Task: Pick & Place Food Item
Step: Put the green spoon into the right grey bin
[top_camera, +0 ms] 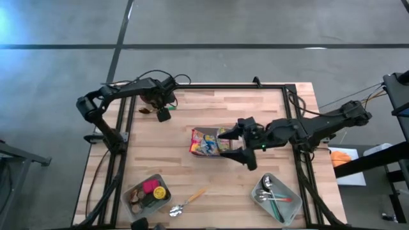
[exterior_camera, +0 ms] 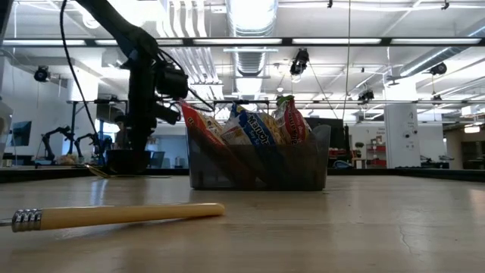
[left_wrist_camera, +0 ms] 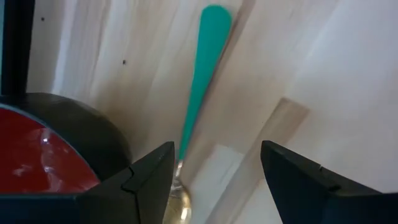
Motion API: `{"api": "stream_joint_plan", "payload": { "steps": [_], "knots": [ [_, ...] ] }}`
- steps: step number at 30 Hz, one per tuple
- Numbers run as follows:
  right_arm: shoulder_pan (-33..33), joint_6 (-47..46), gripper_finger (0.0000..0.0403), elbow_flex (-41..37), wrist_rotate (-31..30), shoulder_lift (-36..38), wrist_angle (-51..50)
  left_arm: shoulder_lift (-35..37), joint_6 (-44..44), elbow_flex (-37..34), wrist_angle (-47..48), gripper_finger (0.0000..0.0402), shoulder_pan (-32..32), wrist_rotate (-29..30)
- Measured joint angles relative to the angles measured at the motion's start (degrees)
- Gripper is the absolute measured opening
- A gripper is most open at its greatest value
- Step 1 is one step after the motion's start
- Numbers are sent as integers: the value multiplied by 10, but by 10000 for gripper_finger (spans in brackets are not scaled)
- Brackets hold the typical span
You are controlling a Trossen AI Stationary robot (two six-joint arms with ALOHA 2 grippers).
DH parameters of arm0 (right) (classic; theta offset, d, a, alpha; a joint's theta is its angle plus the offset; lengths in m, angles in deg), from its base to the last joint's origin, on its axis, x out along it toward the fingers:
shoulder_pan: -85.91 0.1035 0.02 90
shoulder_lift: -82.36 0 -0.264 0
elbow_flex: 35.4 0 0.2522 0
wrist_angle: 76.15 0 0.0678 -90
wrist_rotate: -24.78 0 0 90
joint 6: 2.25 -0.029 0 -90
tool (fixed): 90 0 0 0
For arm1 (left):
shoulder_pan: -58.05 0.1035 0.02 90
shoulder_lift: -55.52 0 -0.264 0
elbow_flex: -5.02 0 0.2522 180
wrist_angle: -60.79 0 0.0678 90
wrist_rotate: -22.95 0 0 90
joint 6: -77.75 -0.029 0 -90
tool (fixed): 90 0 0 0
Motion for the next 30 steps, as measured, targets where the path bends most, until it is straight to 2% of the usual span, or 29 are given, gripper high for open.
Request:
{"api": "stream_joint_plan", "payload": {
  "steps": [4,8,19,30],
  "knots": [
    [0,-7,380,-50,24,29,80,-20,-24,0,-1,241,0,19],
    [0,-9,380,-76,30,39,117,-38,-40,0,-7,241,1,36],
    [0,-20,380,-64,46,42,112,-91,-24,0,-17,241,4,59],
    [0,-20,380,-51,59,42,112,-97,-19,2,-20,241,10,70]
  ]
}}
